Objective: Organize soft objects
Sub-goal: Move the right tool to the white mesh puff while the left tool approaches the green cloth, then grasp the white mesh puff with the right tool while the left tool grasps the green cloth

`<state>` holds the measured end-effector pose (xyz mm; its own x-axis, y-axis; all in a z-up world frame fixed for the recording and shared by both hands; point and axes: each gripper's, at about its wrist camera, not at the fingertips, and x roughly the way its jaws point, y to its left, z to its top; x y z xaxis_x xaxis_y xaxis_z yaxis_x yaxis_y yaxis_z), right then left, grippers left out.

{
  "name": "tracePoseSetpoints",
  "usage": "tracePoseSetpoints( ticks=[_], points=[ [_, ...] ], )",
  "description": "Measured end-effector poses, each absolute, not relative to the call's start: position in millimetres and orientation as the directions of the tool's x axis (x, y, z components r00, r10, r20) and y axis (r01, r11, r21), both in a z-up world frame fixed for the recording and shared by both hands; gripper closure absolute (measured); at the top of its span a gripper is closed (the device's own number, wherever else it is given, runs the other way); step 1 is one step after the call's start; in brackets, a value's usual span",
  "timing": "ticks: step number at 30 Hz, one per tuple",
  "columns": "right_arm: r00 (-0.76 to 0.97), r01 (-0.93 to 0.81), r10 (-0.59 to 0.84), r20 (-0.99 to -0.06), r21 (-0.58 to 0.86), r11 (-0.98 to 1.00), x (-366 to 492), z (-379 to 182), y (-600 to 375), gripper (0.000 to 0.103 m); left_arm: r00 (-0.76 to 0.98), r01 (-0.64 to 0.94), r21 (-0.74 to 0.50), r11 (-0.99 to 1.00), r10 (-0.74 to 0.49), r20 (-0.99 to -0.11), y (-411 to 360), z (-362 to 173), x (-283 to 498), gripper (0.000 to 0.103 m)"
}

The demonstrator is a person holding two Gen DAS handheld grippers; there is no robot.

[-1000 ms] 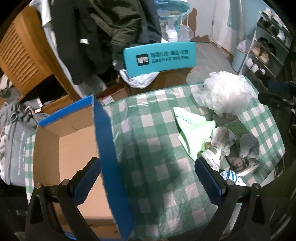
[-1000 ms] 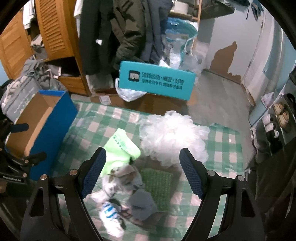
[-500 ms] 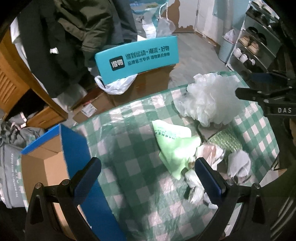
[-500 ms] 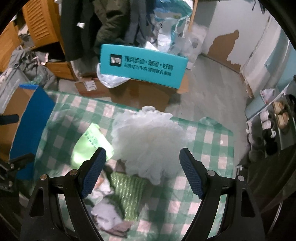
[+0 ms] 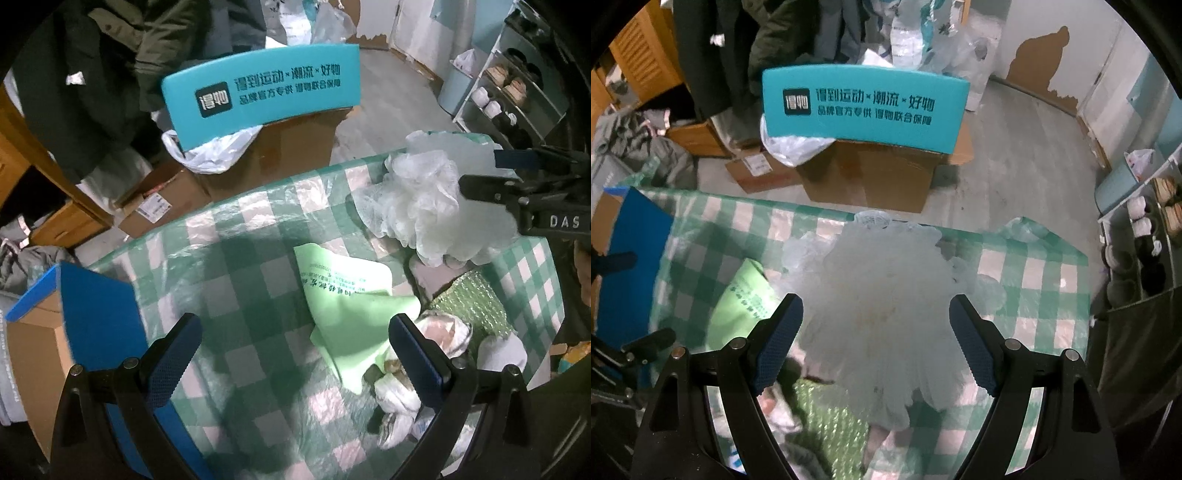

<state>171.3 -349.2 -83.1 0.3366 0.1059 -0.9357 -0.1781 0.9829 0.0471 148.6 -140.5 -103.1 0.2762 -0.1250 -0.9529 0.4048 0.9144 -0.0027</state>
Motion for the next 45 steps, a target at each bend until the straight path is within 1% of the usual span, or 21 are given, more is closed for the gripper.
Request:
tracePoseSetpoints(
  ticks=[3, 8, 14, 19, 24, 26, 28, 29, 31, 32, 34, 35, 36, 37, 38, 39, 40, 41, 42, 43, 45],
  points=[
    [0.304, -0.191, 0.106, -0.947, 0.048, 0.98, 177, -97, -344, 0.023, 0.251, 0.41, -0.03, 0.912, -0.145, -0.957, -145, -113, 153, 0.001],
    [0.257, -0.223, 0.066, -0.964, 0.007, 0.975, 181, -117, -338, 0.022, 0.201, 0.434, -0.063, 0.899, -0.165, -0.966, -153, -129, 153, 0.001],
    [0.227, -0.238, 0.035, -0.973, -0.02, 0.971, 181, -136, -339, 0.021, 0.156, 0.449, -0.073, 0.891, -0.158, -0.975, -162, -148, 145, 0.001],
    [0.211, -0.24, 0.021, -0.977, -0.031, 0.97, 183, -146, -338, 0.02, 0.147, 0.49, -0.034, 0.871, -0.121, -0.982, -173, -163, 140, 0.001],
    [0.178, -0.243, 0.008, -0.984, -0.036, 0.969, 187, -160, -336, 0.018, 0.122, 0.484, -0.074, 0.872, -0.151, -0.981, -173, -168, 140, 0.002],
    [0.167, -0.245, 0.012, -0.986, -0.03, 0.969, 188, -163, -336, 0.018, 0.111, 0.479, -0.105, 0.872, -0.179, -0.978, -170, -169, 142, 0.007],
    [0.156, -0.239, 0.028, -0.987, -0.01, 0.971, 189, -166, -338, 0.018, 0.087, 0.47, -0.155, 0.869, -0.22, -0.972, -168, -170, 142, 0.017],
    [0.151, -0.234, 0.035, -0.988, -0.001, 0.972, 189, -168, -339, 0.018, 0.077, 0.465, -0.18, 0.867, -0.242, -0.967, -167, -170, 142, 0.021],
    [0.141, -0.227, 0.042, -0.989, 0.009, 0.974, 187, -171, -340, 0.018, 0.059, 0.458, -0.221, 0.861, -0.277, -0.959, -167, -170, 142, 0.034],
    [0.138, -0.225, 0.042, -0.99, 0.009, 0.974, 186, -171, -339, 0.018, 0.05, 0.461, -0.24, 0.854, -0.295, -0.954, -168, -170, 141, 0.037],
    [0.14, -0.225, 0.043, -0.989, 0.01, 0.974, 185, -171, -338, 0.018, 0.046, 0.479, -0.254, 0.841, -0.313, -0.949, -172, -168, 139, 0.053],
    [0.143, -0.23, 0.041, -0.989, 0.007, 0.973, 184, -170, -337, 0.02, 0.046, 0.49, -0.258, 0.833, -0.32, -0.946, -173, -167, 137, 0.057],
    [0.146, -0.233, 0.038, -0.988, 0.003, 0.972, 183, -169, -337, 0.025, 0.047, 0.503, -0.26, 0.824, -0.326, -0.944, -175, -165, 135, 0.065],
    [0.147, -0.235, 0.035, -0.988, 0.0, 0.972, 182, -169, -337, 0.028, 0.049, 0.511, -0.258, 0.82, -0.328, -0.943, -177, -162, 132, 0.071],
    [0.15, -0.239, 0.034, -0.988, -0.003, 0.971, 181, -168, -337, 0.034, 0.054, 0.52, -0.252, 0.816, -0.326, -0.944, -178, -161, 130, 0.074],
    [0.155, -0.239, 0.032, -0.987, -0.006, 0.971, 180, -167, -336, 0.04, 0.06, 0.529, -0.246, 0.812, -0.325, -0.944, -179, -159, 128, 0.08],
    [0.164, -0.237, 0.031, -0.986, -0.009, 0.972, 178, -164, -337, 0.042, 0.064, 0.536, -0.242, 0.809, -0.325, -0.944, -180, -159, 127, 0.085],
    [0.172, -0.236, 0.028, -0.985, -0.014, 0.972, 177, -163, -336, 0.046, 0.073, 0.541, -0.23, 0.809, -0.318, -0.945, -181, -157, 126, 0.087],
    [0.18, -0.238, 0.024, -0.983, -0.02, 0.971, 176, -161, -336, 0.049, 0.088, 0.548, -0.212, 0.809, -0.308, -0.947, -182, -155, 124, 0.092],
    [0.189, -0.24, 0.021, -0.982, -0.026, 0.97, 174, -159, -335, 0.05, 0.1, 0.554, -0.196, 0.809, -0.298, -0.95, -183, -154, 123, 0.094],
    [0.209, -0.239, 0.018, -0.978, -0.033, 0.97, 171, -153, -335, 0.052, 0.129, 0.556, -0.159, 0.816, -0.274, -0.953, -182, -151, 123, 0.096]
  ],
)
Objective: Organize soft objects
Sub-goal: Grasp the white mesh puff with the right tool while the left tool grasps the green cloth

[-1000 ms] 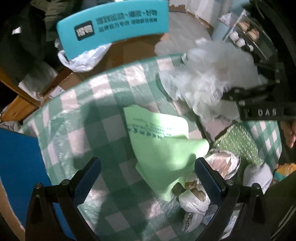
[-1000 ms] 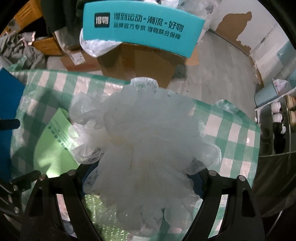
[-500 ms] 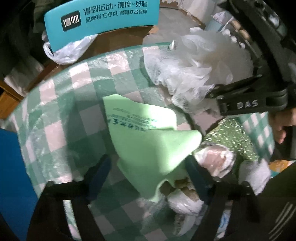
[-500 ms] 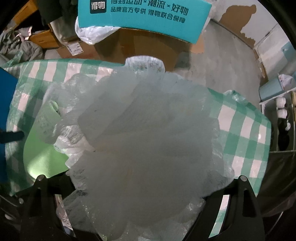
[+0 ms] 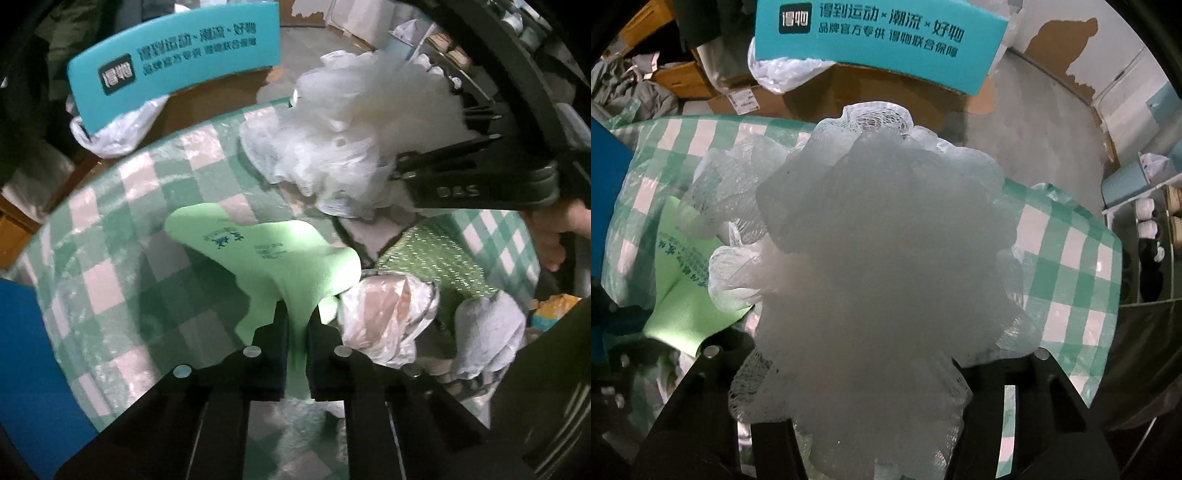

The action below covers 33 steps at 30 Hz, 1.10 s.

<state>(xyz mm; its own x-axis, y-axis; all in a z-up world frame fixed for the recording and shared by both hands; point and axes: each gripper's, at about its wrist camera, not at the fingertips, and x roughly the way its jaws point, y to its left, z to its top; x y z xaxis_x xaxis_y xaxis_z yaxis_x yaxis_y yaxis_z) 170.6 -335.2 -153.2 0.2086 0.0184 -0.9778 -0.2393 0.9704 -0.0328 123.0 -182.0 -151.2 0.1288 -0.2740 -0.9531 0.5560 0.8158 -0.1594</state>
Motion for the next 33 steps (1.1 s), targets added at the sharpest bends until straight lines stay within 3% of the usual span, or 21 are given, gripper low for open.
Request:
tracePoseSetpoints(
  ticks=[22, 33],
  points=[
    [0.363, -0.21, 0.091, -0.927, 0.014, 0.978, 134, -79, -337, 0.055, 0.281, 0.498, -0.07, 0.864, -0.237, -0.93, -139, -99, 111, 0.097],
    [0.392, -0.209, 0.122, -0.912, 0.04, 0.977, 114, -59, -336, 0.055, 0.232, 0.503, -0.082, 0.86, -0.226, -0.946, -130, -103, 97, 0.096]
  ],
)
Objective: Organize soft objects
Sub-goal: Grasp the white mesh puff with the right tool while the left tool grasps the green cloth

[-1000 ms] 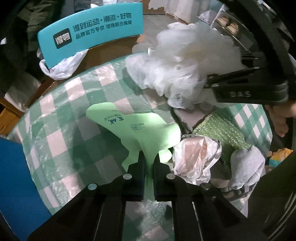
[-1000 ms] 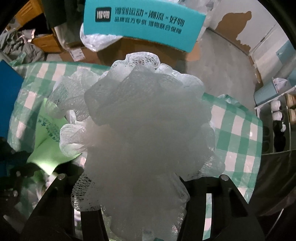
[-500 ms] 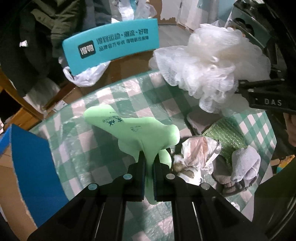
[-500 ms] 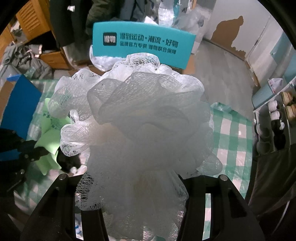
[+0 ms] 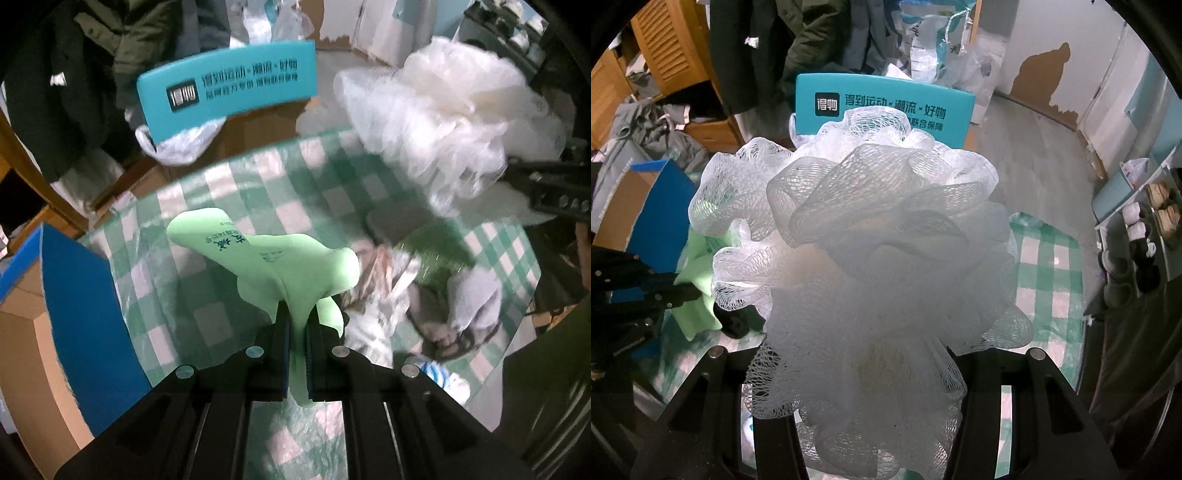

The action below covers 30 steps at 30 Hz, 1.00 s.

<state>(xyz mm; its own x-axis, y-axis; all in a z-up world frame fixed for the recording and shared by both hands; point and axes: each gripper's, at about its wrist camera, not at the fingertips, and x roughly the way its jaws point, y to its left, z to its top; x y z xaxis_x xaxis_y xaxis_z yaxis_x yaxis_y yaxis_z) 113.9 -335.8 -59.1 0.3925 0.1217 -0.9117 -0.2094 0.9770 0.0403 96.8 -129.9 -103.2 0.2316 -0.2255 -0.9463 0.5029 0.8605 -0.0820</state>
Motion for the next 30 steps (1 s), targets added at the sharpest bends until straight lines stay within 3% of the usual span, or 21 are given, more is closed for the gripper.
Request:
tracePoseSetpoints(
  ticks=[7, 13, 30],
  points=[
    [0.368, -0.217, 0.122, -0.922, 0.042, 0.975, 109, -67, -333, 0.055, 0.143, 0.468, -0.083, 0.88, -0.168, -0.975, -122, -143, 101, 0.092],
    [0.361, -0.24, 0.137, -0.922, 0.05, 0.969, 106, -68, -325, 0.055, 0.146, 0.44, -0.109, 0.891, -0.191, -0.971, -114, -143, 101, 0.09],
    [0.356, -0.247, 0.152, -0.922, 0.064, 0.967, 107, -68, -318, 0.054, 0.208, 0.452, -0.109, 0.885, -0.224, -0.952, -106, -116, 93, 0.101]
  ],
)
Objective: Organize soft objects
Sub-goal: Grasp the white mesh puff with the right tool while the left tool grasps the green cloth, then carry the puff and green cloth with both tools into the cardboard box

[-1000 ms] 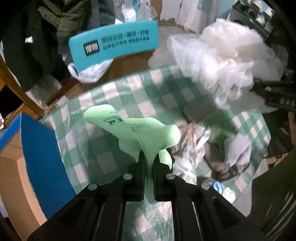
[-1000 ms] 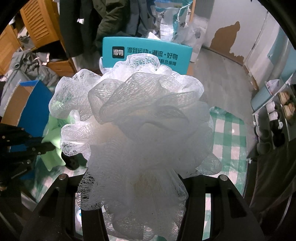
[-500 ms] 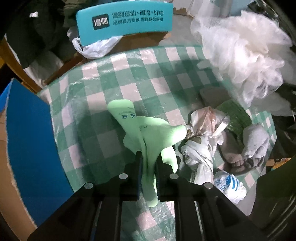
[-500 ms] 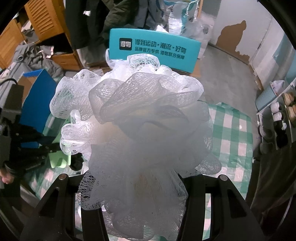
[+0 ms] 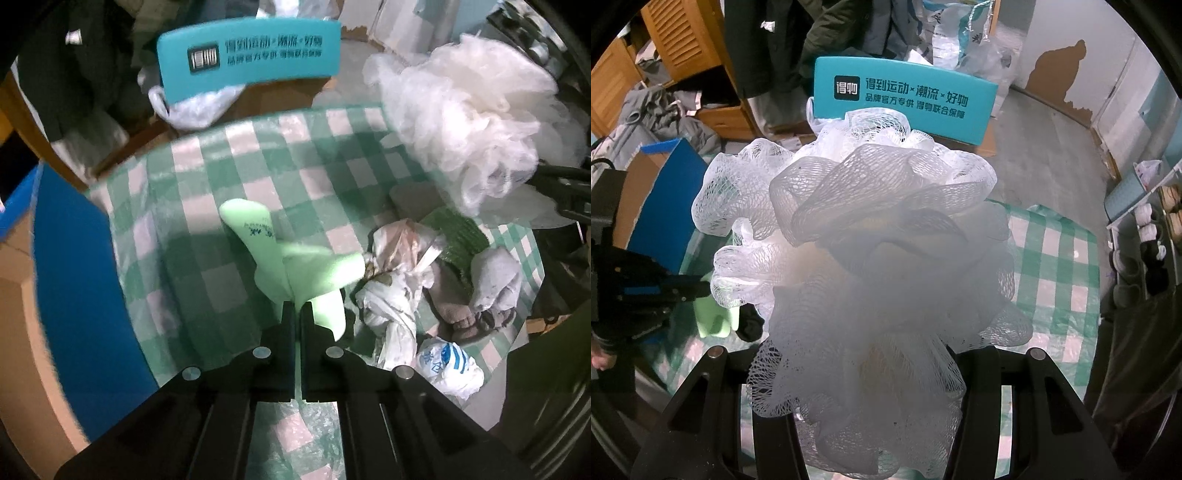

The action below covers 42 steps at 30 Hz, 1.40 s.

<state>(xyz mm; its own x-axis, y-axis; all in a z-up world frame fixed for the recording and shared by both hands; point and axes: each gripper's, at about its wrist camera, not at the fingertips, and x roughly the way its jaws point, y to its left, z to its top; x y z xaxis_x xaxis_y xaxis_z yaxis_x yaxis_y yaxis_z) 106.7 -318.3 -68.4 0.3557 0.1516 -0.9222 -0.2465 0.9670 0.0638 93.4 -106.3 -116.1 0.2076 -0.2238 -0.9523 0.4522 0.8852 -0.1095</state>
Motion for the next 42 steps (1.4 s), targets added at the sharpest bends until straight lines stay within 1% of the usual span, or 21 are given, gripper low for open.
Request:
tracePoseSetpoints(
  ticks=[5, 18, 26, 42],
  points=[
    [0.363, -0.241, 0.155, -0.919, 0.068, 0.968, 107, -66, -318, 0.054, 0.273, 0.445, -0.092, 0.891, -0.233, -0.933, -101, -92, 94, 0.101],
    [0.42, -0.276, 0.193, -0.887, 0.078, 0.958, 99, -33, -304, 0.054, 0.418, 0.401, 0.025, 0.916, -0.158, -0.895, -83, -49, 92, 0.101],
    [0.443, -0.311, 0.214, -0.87, 0.074, 0.947, 98, -19, -289, 0.054, 0.492, 0.372, 0.074, 0.925, -0.129, -0.861, -66, -19, 83, 0.101],
    [0.454, -0.424, 0.306, -0.837, 0.098, 0.9, 102, 8, -225, 0.054, 0.573, 0.298, 0.098, 0.95, -0.096, -0.814, -17, 18, 64, 0.101]
  ],
)
